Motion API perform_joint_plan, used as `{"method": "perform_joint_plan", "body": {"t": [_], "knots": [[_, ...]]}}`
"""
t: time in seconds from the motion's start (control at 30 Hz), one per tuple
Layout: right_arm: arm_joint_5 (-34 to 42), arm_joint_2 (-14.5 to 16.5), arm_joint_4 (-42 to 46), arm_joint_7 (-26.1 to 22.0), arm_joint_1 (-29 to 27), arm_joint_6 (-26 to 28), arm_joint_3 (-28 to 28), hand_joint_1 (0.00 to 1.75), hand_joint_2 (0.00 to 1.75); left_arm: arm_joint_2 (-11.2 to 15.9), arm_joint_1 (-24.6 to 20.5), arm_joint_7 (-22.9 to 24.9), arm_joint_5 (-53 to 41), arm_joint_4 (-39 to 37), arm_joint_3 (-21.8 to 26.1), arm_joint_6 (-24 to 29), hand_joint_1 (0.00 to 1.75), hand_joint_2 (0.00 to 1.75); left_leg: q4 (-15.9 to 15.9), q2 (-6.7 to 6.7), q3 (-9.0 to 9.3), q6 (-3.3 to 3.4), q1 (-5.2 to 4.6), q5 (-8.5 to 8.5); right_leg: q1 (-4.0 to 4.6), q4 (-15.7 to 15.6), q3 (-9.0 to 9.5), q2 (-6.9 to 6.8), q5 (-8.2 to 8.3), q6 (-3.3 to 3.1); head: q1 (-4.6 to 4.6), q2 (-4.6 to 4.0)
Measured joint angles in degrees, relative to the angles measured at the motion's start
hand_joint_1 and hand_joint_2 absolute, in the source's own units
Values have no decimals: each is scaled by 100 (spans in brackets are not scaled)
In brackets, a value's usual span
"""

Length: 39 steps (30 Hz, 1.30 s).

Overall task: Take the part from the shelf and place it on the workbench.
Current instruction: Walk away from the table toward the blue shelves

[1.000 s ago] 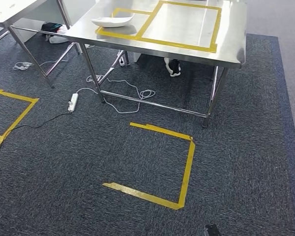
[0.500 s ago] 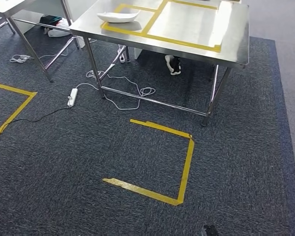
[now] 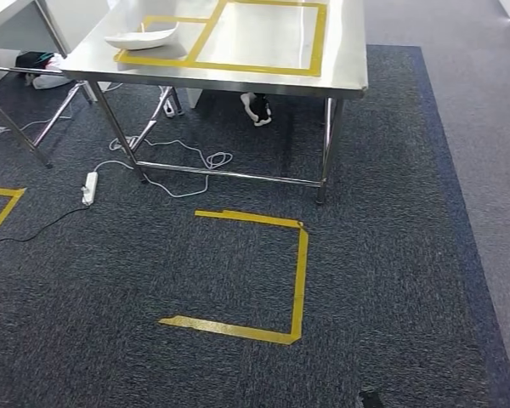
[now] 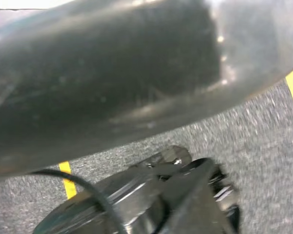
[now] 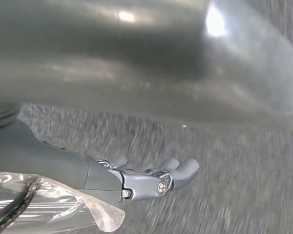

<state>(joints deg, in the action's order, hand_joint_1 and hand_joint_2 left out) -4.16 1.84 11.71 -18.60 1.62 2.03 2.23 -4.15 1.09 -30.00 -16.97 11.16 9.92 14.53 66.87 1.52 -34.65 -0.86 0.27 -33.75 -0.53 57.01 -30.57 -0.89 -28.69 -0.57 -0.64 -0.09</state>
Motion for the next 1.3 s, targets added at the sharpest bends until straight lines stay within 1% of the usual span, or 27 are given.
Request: {"method": "perform_joint_plan", "body": {"t": [0.03,0.07,0.1,0.13,0.17,0.2,0.23,0.27,0.3,0.33,0.37,0.43,0.47,0.53,0.6,0.7,0.87,1.2,1.3], "knots": [[-1,0,0,1,6,2,-3,0,0,0,7,4,-4,-5,-1,-4,0,0,387,-65,-149,-2,5,-175,6,2,-17,74,15,-15,1,0],[-3,0,0,3,6,3,-7,0,0,0,15,7,-8,-10,-1,-7,0,0,658,-93,-252,3,6,-257,13,4,-28,153,26,-21,0,0],[-5,0,-1,5,0,2,-11,0,0,1,20,10,-12,-13,-2,-9,0,0,723,-106,-269,18,5,-218,20,6,-33,234,34,-19,0,0],[-9,1,-2,7,-9,2,-16,0,0,1,23,11,-16,-14,-2,-10,0,0,560,-130,-187,44,4,-69,26,7,-33,313,42,-14,0,0],[-12,1,-3,8,-13,3,-21,0,0,2,25,12,-20,-14,-2,-10,0,0,219,-186,-29,79,3,145,31,8,-30,391,49,-6,0,0],[-16,4,-4,9,-13,5,-25,0,0,7,25,12,-25,-15,-2,-10,0,0,-183,-315,149,121,0,346,33,10,-34,461,57,6,1,0],[-22,7,-4,8,-4,12,-28,0,0,10,25,12,-29,-16,-2,-10,0,0,-543,-439,301,154,5,480,40,23,-49,525,63,22,3,0],[-31,9,-4,5,5,29,-30,0,0,14,23,13,-34,-19,-3,-11,0,0,-776,-538,392,170,5,540,39,36,-76,579,74,45,4,0],[-48,11,-4,1,9,60,-31,0,0,17,19,13,-36,-21,-3,-11,0,0,-888,-597,426,175,2,543,33,43,-109,623,87,75,6,0],[-72,11,-4,-2,6,100,-31,0,0,15,15,14,-38,-22,-4,-12,0,0,-941,-582,427,156,3,540,31,54,-135,652,88,93,6,0],[-95,11,-5,-5,-6,144,-31,0,0,11,10,15,-39,-23,-4,-13,0,0,-954,-567,417,132,-2,546,20,48,-154,666,100,74,8,0],[-132,11,-6,-3,-27,207,-31,0,0,7,6,17,-38,-23,-4,-13,0,0,-986,-559,405,107,-5,571,14,30,-162,668,114,30,9,0],[-139,11,-6,-3,-29,221,-31,0,0,6,1,17,-37,-23,-4,-13,0,0,-985,-558,400,114,-11,581,6,13,-164,668,134,18,10,0],[-149,11,-6,-4,-26,228,-30,0,0,5,-5,19,-35,-23,-4,-13,0,0,-983,-557,389,147,-25,602,-6,-11,-163,668,159,65,9,0],[-150,11,-6,-4,-17,232,-29,0,0,1,-6,19,-36,-23,-4,-14,0,0,-981,-558,378,169,-34,616,-16,-29,-164,666,178,93,10,0],[-151,11,-6,-4,-8,234,-29,0,0,1,-5,19,-36,-23,-4,-13,0,0,-978,-558,367,184,-41,626,-24,-46,-166,666,199,132,9,0],[-152,11,-6,-4,-8,234,-29,0,0,2,-6,19,-37,-23,-4,-13,0,0,-976,-558,362,192,-44,633,-31,-50,-174,666,208,177,8,0],[-171,11,-6,-4,-7,238,-31,0,0,2,-6,28,-38,-23,-4,-13,0,0,-976,-558,347,180,-23,641,-15,-41,-194,666,210,180,7,0],[-306,11,-6,-3,-5,334,-7,0,0,1,-7,51,-45,-23,-4,-19,0,0,-966,-558,345,179,-25,643,-19,-47,-199,668,218,185,7,0]]}}
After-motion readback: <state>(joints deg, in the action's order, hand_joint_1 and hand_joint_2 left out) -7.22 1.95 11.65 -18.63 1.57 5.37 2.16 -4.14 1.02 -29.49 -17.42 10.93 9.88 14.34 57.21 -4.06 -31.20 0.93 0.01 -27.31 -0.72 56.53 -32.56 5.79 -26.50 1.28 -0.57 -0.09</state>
